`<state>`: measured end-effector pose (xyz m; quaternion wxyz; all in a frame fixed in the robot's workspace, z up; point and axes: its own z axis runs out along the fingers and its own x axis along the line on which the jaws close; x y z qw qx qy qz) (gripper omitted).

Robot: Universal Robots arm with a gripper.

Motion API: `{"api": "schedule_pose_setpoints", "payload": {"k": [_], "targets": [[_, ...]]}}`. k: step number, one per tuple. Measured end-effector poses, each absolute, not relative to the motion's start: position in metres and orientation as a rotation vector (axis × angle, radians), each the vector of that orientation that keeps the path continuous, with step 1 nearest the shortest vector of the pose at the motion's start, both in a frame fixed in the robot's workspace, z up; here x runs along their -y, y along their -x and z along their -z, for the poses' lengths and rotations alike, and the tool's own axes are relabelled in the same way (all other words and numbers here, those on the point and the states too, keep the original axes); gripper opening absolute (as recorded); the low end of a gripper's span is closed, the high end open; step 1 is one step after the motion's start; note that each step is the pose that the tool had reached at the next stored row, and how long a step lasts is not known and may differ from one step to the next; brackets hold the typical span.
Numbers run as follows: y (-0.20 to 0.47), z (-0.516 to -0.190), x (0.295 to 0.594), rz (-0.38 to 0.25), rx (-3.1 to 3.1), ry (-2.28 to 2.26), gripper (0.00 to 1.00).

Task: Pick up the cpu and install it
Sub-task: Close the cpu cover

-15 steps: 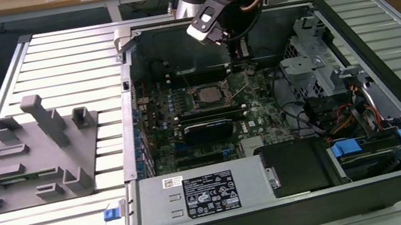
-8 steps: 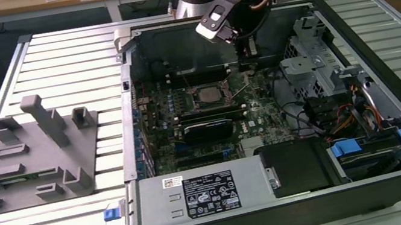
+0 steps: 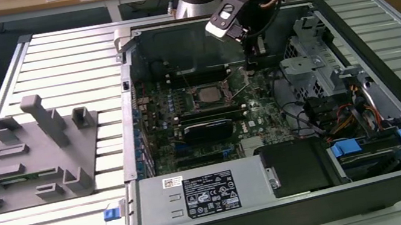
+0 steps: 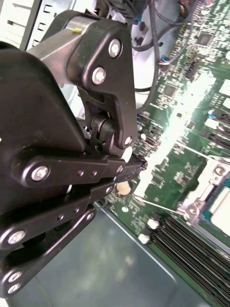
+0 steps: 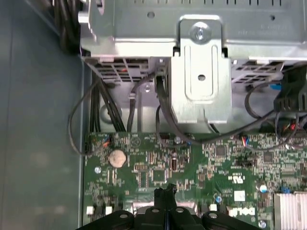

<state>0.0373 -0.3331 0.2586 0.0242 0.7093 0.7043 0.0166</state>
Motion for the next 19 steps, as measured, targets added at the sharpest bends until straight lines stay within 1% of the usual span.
{"api": "schedule_pose_setpoints", "payload": {"k": [19], "targets": [[-0.049, -0.249, 0.333, -0.051, -2.179, -2.195, 0.11]]}}
